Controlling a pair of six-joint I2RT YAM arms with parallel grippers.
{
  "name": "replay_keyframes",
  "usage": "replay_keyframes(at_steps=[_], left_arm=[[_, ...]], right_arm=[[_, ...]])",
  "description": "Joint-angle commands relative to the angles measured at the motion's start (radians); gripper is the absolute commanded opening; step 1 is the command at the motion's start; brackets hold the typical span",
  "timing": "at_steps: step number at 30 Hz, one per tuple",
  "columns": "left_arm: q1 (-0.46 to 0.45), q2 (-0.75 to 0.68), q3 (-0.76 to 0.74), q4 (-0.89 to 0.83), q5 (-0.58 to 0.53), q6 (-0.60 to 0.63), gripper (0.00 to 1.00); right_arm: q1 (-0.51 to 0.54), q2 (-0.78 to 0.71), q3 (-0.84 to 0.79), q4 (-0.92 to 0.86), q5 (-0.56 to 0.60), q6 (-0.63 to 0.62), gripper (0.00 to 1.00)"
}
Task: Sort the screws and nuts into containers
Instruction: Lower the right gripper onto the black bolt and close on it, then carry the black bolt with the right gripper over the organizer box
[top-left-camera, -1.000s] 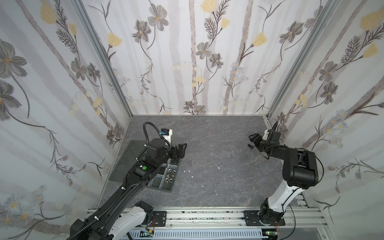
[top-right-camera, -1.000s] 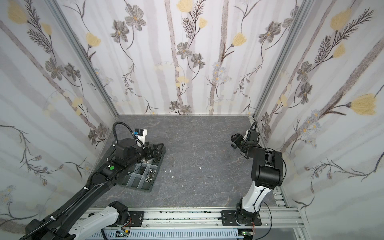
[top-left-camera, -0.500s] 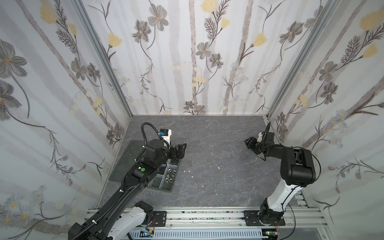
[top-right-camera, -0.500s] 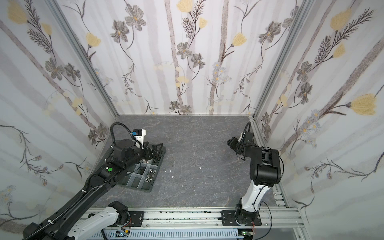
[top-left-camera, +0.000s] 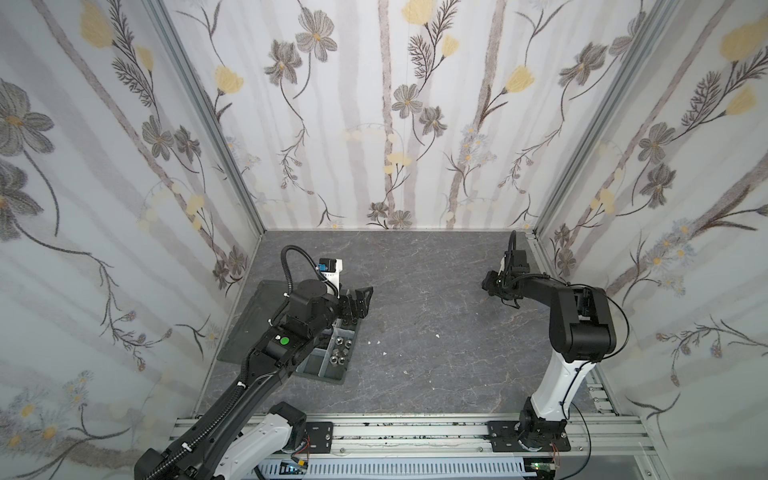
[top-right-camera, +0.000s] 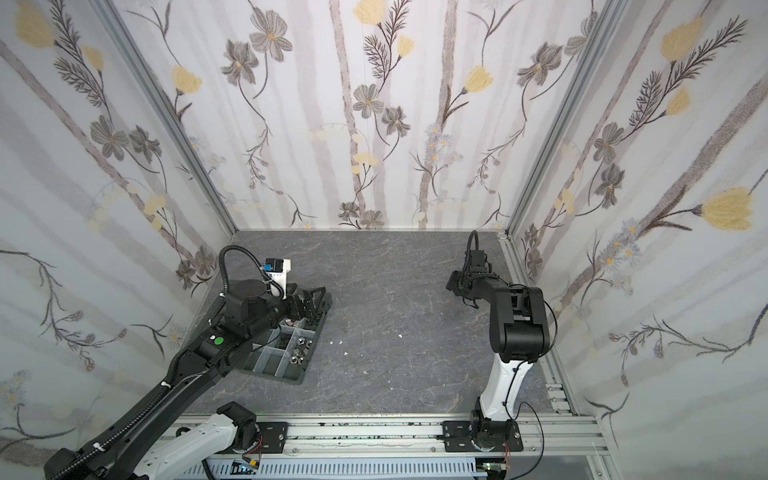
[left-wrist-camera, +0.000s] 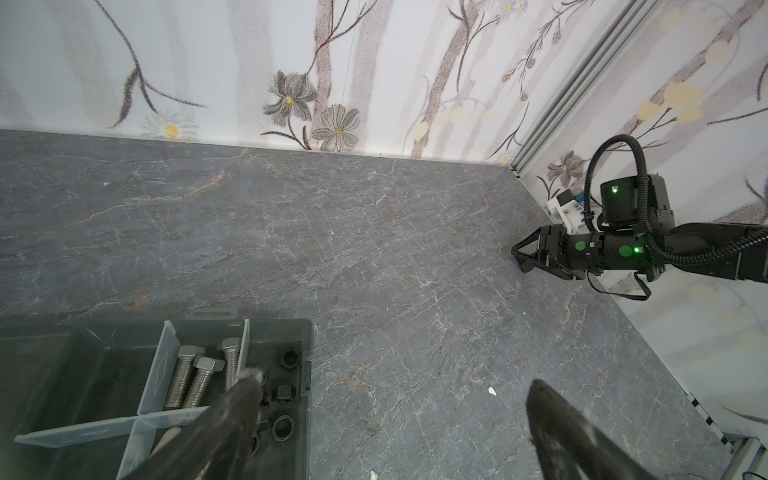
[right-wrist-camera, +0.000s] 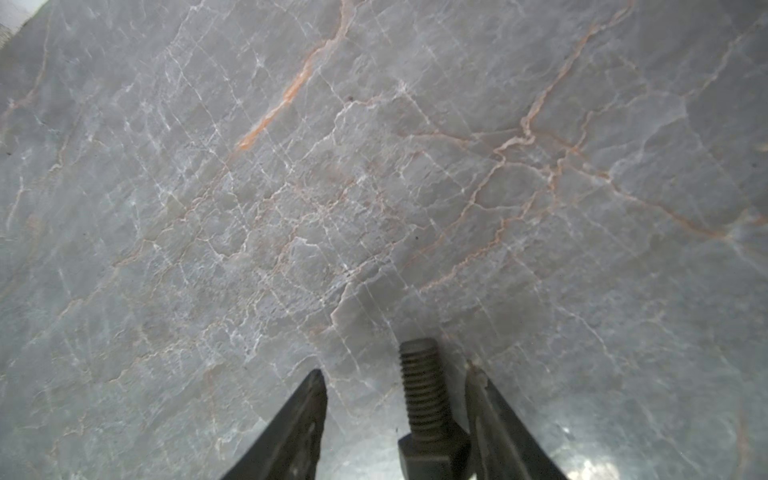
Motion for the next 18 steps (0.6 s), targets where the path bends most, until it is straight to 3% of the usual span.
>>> replay_keyframes(at_steps=[1,5,12,15,18], left_arm=[[-0.001,-0.004,0.000,0.034,-0.004,0.004,1.00],[-0.003,-0.008,-0.002,0.033,-0.009,0.007,1.00],[-0.003,-0.008,-0.002,0.033,-0.010,0.007,1.00],[-0.003,-0.008,-0.002,0.033,-0.013,0.009,1.00],[-0.003,-0.008,-0.002,0.033,-0.017,0.008,1.00]], right_arm=[[0.011,0.034,0.057,-0.097,0.090,-0.044,0.50],[0.022,0.076,0.113,-0.145,0.119,-0.064,0.36],[0.041,0.107,0.142,-0.185,0.141,-0.083,0.22],[0.046,0.105,0.143,-0.187,0.142,-0.084,0.08],[0.052,0.094,0.143,-0.185,0.143,-0.082,0.05]])
